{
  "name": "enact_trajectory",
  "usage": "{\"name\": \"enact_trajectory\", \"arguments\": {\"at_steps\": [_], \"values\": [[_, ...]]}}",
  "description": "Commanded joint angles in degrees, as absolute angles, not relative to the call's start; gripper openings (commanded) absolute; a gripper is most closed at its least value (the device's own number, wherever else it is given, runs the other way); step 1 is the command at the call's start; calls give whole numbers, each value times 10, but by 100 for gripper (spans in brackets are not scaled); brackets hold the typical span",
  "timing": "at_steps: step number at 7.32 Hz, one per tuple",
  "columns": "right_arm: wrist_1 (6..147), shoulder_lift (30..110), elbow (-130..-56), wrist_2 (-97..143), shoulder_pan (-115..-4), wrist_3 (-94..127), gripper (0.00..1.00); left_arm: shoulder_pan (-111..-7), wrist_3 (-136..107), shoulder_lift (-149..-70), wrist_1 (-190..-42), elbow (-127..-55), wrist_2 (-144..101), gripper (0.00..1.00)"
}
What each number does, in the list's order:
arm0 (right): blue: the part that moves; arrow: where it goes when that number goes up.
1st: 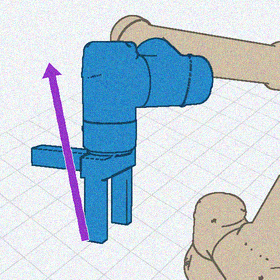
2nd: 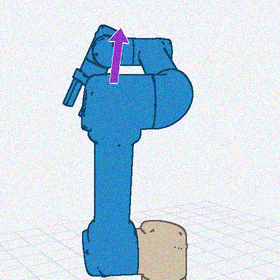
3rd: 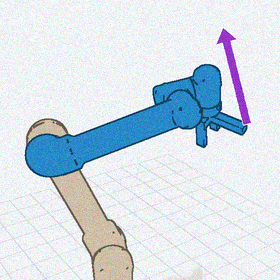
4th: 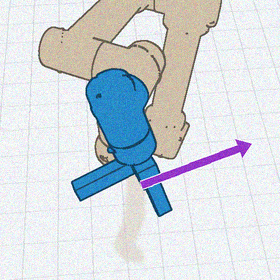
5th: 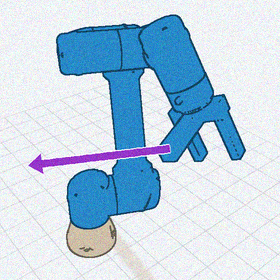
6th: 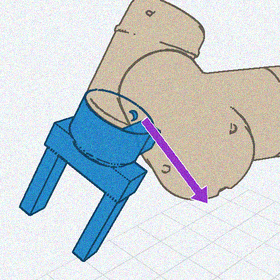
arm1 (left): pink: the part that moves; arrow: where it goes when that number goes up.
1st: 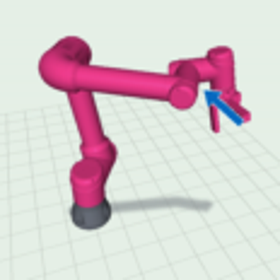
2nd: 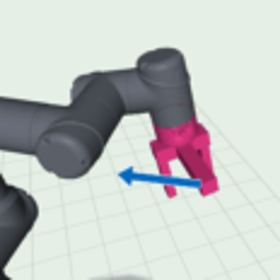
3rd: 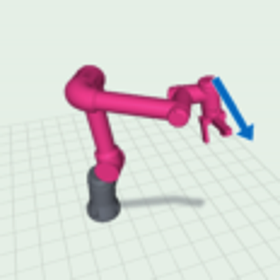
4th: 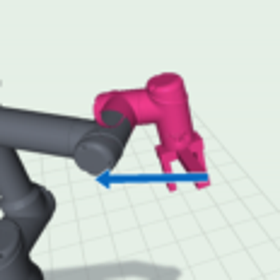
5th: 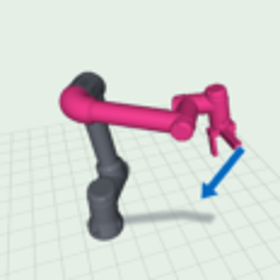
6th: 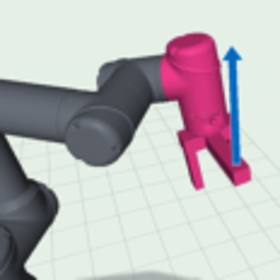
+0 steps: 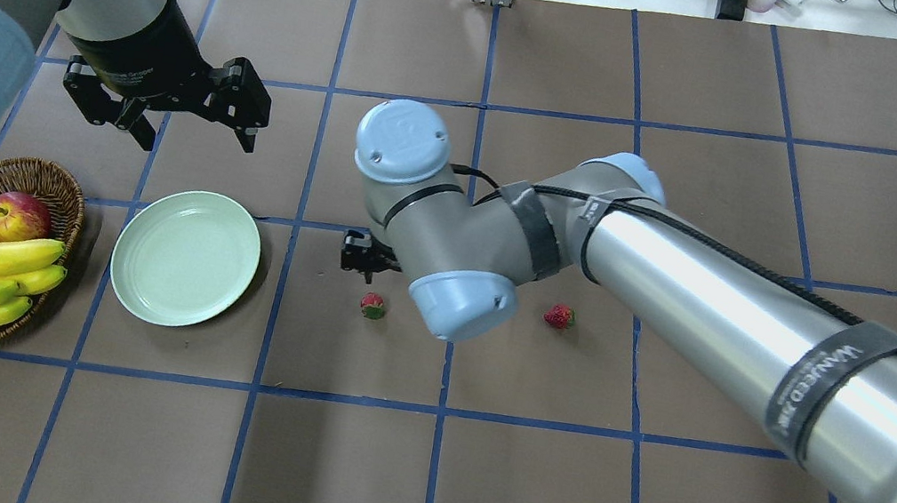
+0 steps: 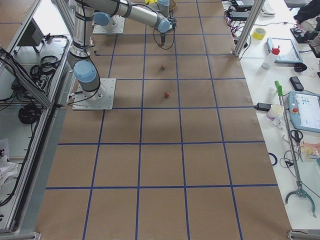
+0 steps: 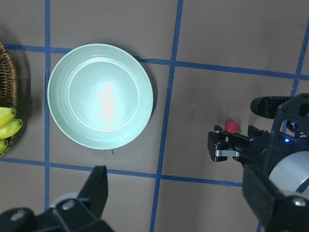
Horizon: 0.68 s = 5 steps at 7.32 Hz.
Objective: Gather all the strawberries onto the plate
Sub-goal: 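Carry the strawberry toward the plate and release it on the table, then return the right gripper to the other strawberry and grasp it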
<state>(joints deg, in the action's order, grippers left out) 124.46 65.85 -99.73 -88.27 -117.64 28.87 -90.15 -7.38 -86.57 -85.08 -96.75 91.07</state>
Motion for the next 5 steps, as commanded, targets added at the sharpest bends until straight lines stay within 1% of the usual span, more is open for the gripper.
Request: {"name": "enact_trajectory", "arguments": {"at_steps": [1, 2, 3, 5], "values": [[1225, 735, -1074, -904, -1063, 200, 100, -901, -74, -866, -851, -968, 911, 100], [1232, 745, -1124, -903, -1023, 189, 100, -902, -74, -866, -851, -968, 912, 100], [1232, 747, -1150, -911, -1000, 132, 100, -902, -74, -866, -851, -968, 912, 100], [1264, 738, -1157, -925, -995, 106, 100, -902, -74, -865, -851, -968, 913, 100]]}}
